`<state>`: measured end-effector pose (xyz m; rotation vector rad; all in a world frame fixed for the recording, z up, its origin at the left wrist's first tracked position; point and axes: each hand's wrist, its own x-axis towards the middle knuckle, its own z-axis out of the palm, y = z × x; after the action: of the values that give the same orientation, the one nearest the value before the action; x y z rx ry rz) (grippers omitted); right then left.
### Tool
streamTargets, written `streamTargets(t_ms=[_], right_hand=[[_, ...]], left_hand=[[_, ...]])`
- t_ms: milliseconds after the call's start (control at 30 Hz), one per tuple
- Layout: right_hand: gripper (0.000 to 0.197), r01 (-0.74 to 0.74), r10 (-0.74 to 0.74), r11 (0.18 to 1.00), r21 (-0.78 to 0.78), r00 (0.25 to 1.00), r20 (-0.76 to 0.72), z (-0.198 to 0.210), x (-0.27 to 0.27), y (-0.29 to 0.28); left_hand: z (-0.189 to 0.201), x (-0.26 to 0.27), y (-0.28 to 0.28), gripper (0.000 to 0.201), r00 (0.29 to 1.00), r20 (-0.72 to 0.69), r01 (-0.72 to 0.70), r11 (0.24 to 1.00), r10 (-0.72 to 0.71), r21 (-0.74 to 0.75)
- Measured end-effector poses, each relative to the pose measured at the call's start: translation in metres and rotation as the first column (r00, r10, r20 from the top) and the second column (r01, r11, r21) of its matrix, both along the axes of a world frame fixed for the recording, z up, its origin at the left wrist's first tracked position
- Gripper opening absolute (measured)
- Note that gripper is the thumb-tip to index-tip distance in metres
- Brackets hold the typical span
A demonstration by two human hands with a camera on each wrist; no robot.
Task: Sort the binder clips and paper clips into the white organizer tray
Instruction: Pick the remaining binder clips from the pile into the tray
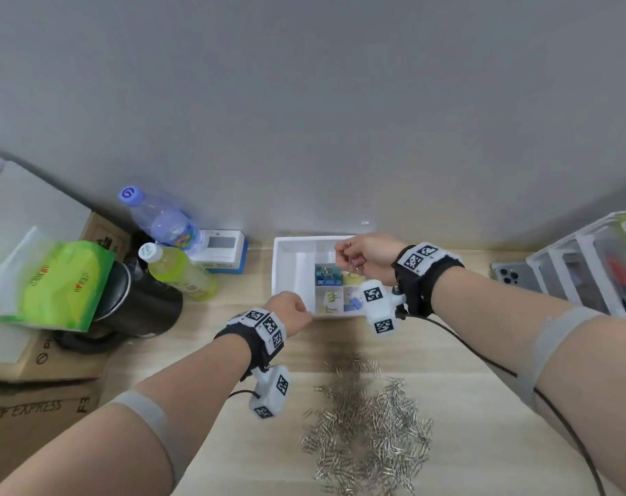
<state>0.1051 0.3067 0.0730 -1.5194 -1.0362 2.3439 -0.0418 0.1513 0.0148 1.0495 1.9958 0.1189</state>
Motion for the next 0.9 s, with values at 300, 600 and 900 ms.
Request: streamTargets(t_ms=[300, 600, 900], right_hand=[[0.024, -0.009, 0.006, 1.000, 0.014, 0.972, 0.233, -0.060, -0.060, 0.028], [0.014, -0.712, 0.325, 0.642, 0.286, 0.590, 0.739, -0.043, -0.076, 0.014], [0.022, -0.709, 0.279, 0.606, 0.361, 0.615, 0.738, -0.028, -0.069, 0.004]], left_hand=[[-0.034, -0.015, -0.011, 0.036, 1.000, -0.016, -0.013, 1.000, 0.012, -0.007], [-0.047, -0.023, -0.002, 0.007, 0.998, -0.063, -0.012, 1.000, 0.011, -0.009], [-0.039, -0.020, -0.008, 0.016, 0.998, -0.056, -0.004, 1.000, 0.003, -0.025]])
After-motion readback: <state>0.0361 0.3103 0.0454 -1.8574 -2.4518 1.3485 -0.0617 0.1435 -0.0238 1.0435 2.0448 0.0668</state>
